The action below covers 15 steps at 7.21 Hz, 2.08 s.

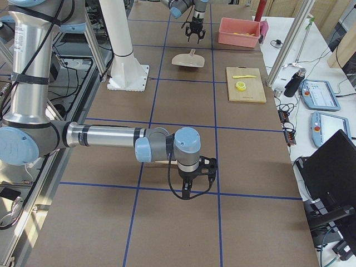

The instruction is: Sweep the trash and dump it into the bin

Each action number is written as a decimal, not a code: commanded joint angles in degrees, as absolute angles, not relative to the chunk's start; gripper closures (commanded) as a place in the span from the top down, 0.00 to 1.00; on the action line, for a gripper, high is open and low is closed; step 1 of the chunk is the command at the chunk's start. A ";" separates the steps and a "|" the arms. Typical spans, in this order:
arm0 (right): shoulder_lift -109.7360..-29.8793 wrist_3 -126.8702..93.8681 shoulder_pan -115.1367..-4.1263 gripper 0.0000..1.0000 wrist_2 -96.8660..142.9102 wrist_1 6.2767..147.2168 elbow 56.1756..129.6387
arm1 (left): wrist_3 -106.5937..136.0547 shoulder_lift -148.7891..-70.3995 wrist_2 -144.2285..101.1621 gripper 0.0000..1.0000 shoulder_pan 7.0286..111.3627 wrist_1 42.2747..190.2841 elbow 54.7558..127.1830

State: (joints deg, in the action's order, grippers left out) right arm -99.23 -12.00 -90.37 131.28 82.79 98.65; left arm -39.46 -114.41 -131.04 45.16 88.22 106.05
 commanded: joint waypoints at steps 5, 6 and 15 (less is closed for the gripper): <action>-97.91 -16.08 -91.05 1.00 136.84 83.50 98.79 | -34.37 -108.37 -130.07 0.99 69.72 87.55 96.03; -98.43 -16.26 -91.05 1.00 136.93 83.58 98.70 | -30.54 -106.37 -130.17 0.99 75.18 87.45 91.63; -99.58 -16.70 -91.05 1.00 136.85 83.58 97.56 | 15.82 -95.81 -139.13 0.99 89.30 88.42 91.76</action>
State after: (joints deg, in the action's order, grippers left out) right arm -99.54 -16.69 -91.05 136.87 83.53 97.65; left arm 15.67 -96.52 -136.70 88.54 88.44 91.44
